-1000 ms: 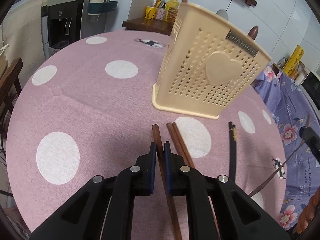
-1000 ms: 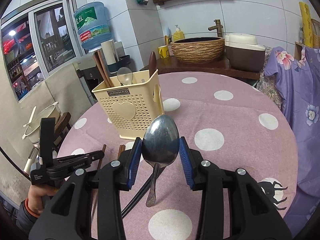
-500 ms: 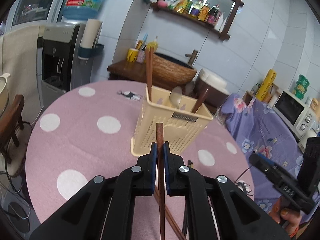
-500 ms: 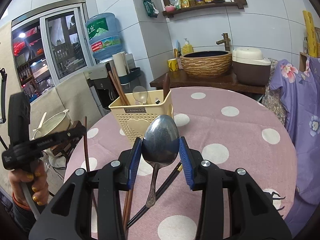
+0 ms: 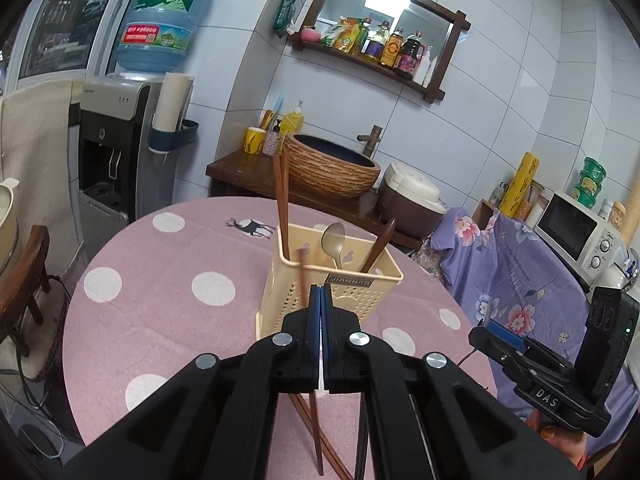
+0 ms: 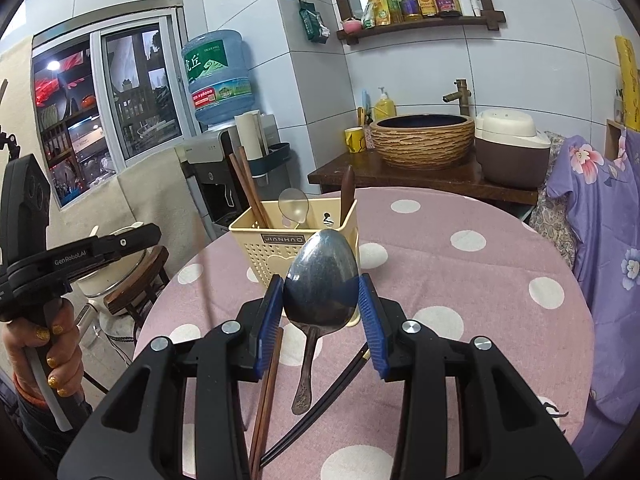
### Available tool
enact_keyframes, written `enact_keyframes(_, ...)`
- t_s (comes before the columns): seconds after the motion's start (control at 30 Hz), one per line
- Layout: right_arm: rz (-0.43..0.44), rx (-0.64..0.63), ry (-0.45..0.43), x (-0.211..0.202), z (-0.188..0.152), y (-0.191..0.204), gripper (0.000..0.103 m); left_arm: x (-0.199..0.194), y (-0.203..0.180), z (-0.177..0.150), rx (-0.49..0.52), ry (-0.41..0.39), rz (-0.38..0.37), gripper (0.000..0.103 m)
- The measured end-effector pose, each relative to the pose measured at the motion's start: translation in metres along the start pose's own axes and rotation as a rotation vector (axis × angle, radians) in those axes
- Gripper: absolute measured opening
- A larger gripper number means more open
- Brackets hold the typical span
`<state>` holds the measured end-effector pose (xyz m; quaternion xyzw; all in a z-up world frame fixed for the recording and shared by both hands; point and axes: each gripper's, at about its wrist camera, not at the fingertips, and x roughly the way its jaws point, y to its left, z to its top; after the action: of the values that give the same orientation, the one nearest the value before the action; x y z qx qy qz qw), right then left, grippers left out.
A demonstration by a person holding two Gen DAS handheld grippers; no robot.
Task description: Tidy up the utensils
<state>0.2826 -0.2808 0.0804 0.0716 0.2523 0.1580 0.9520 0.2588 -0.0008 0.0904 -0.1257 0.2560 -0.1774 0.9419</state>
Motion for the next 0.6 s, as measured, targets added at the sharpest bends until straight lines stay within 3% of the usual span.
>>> enact_keyframes(0.13, 0.0, -0.008, 0.009, 0.005, 0.001, 0.002, 0.039, 0.001, -0.003, 0.003, 0.02, -0.008, 0.022, 0.001)
enact_keyframes(0.3, -0.008, -0.002, 0.017, 0.009, -0.002, 0.001, 0.039, 0.021, 0.017, -0.004, -0.024, 0.056, 0.075, 0.002)
enact_keyframes(0.37, -0.009, 0.001, 0.026, 0.009, -0.002, 0.0, 0.039, 0.037, 0.028, -0.009, -0.023, 0.099, 0.143, 0.009)
enact_keyframes(0.43, -0.009, 0.004, 0.025, 0.008, -0.004, 0.0, 0.039, 0.051, 0.043, -0.014, -0.047, 0.137, 0.2, 0.036)
enact_keyframes(0.6, -0.024, -0.008, 0.01, 0.005, -0.004, 0.002, 0.039, 0.101, 0.079, -0.034, -0.046, 0.262, 0.39, 0.039)
